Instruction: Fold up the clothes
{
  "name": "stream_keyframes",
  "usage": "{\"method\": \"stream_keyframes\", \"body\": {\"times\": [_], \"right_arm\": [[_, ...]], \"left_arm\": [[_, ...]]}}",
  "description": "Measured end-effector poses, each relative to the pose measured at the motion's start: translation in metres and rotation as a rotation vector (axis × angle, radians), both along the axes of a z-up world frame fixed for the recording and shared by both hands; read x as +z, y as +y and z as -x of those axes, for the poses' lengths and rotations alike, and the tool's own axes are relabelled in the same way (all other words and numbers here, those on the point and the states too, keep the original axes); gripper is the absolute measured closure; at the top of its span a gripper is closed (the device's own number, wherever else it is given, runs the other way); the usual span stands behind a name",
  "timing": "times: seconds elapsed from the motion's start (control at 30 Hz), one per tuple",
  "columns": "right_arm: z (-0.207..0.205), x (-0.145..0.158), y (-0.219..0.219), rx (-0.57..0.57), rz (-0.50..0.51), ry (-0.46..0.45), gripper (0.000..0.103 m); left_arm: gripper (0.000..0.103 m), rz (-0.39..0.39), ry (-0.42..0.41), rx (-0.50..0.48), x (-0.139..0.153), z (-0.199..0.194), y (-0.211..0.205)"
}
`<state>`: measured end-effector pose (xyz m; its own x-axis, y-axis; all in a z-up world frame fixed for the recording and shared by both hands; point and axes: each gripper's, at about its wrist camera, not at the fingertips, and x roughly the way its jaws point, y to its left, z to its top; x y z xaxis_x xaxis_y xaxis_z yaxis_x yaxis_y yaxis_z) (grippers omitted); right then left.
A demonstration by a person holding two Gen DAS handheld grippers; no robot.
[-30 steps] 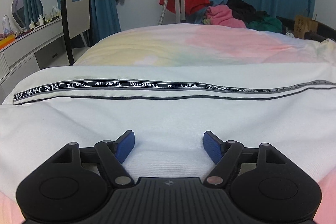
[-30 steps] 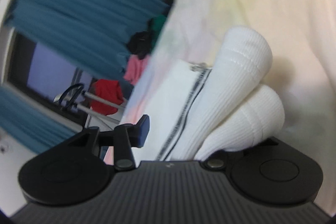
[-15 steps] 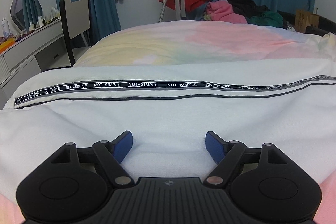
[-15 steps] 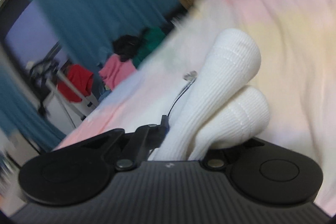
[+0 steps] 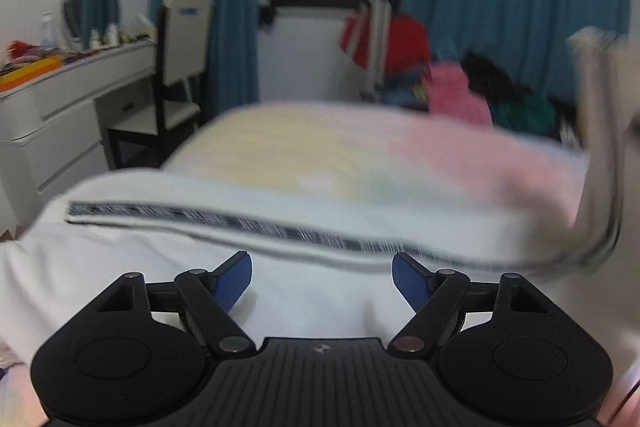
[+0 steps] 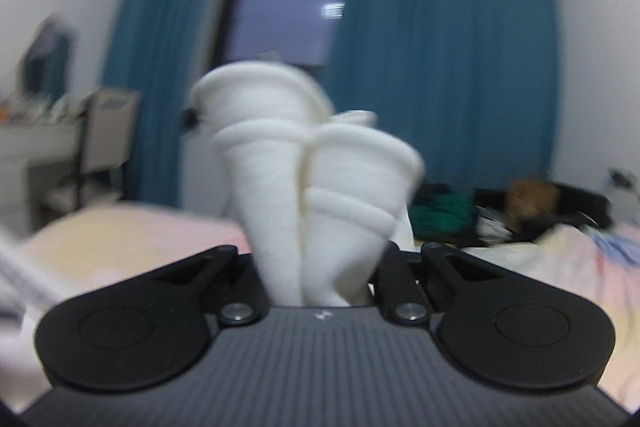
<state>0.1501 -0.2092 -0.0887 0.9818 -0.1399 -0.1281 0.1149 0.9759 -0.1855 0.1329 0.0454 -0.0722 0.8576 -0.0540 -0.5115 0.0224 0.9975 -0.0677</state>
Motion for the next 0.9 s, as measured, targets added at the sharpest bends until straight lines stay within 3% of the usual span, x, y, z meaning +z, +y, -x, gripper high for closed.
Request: {"method": "stream_keyframes", "body": {"times": [0.1, 0.2, 0.3, 0.47, 0.57, 0.7, 0.8, 0.87, 0.9], "right_arm": [[-0.005, -0.047, 0.049, 0.114, 0.102, 0.151, 0.093], [-0.006, -0.091, 0.078, 0.159, 0.165, 0.314, 0.092], [-0.002, -0.101, 0.08, 0.142, 0.183, 0.323, 0.092], [0.02, -0.081, 0.098, 0.174, 0.192, 0.241, 0.092], [0.019, -0.089, 0.104, 0.207, 0.213, 0.295, 0.092], [0.01, -0.086, 0.096, 0.224, 0.12, 0.339, 0.087], [0.02, -0.069, 0.084, 0.285, -0.018, 0.414, 0.067], [0.031, -0.058, 0.074, 0.331, -0.101, 0.481, 0.03], [0.038, -0.051, 0.067, 0.35, -0.146, 0.509, 0.025]], "left_arm": [[0.023, 0.043, -0.036, 0.03, 0.011, 0.006, 0.014], [0.023, 0.068, -0.015, 0.034, 0.01, 0.005, 0.02], [0.023, 0.094, -0.004, 0.035, 0.009, 0.006, 0.024], [0.023, 0.153, -0.017, 0.018, 0.011, 0.008, 0.029], [0.023, 0.189, -0.025, 0.008, 0.012, 0.009, 0.032], [0.023, 0.195, -0.022, -0.029, 0.006, 0.009, 0.027], [0.023, 0.204, -0.015, -0.073, 0.003, 0.009, 0.021], [0.023, 0.185, -0.027, -0.095, 0.002, 0.012, 0.015], [0.023, 0.175, -0.033, -0.107, 0.002, 0.014, 0.013]]}}
